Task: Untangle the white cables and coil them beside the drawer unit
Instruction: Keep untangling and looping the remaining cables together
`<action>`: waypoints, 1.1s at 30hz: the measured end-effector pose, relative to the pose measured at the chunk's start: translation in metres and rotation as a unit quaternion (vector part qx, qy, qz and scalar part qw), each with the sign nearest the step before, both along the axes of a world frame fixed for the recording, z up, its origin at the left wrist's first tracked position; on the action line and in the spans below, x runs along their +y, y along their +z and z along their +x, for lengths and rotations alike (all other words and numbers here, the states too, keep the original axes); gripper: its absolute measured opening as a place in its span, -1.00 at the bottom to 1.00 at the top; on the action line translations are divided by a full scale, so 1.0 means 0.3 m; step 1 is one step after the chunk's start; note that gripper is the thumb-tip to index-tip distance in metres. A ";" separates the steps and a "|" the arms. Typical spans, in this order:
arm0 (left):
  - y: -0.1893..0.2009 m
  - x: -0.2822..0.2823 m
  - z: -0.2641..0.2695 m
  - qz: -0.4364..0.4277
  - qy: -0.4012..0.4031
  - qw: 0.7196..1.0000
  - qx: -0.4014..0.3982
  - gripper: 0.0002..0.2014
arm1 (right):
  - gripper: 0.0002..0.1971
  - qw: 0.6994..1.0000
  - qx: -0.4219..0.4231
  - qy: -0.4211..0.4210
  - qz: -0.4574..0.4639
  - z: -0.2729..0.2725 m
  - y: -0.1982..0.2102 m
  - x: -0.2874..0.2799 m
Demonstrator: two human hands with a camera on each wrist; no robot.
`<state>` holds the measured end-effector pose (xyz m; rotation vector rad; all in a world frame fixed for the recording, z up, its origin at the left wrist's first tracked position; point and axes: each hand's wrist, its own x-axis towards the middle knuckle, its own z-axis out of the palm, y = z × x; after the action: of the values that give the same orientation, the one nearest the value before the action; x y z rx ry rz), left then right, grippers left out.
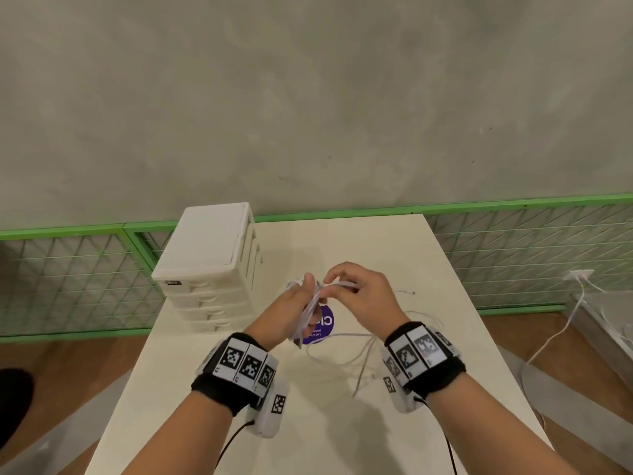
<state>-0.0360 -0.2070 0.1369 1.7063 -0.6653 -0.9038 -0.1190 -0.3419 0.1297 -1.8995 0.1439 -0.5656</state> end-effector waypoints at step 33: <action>0.010 0.009 0.080 0.042 0.079 0.962 -0.258 -0.59 | -0.78 0.994 0.042 0.063 -0.073 -0.027 -0.059 0.032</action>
<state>-0.0119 -0.2043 0.1399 2.0613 -0.8236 -0.3724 -0.1272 -0.3323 0.1121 -2.0596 0.0362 -0.4211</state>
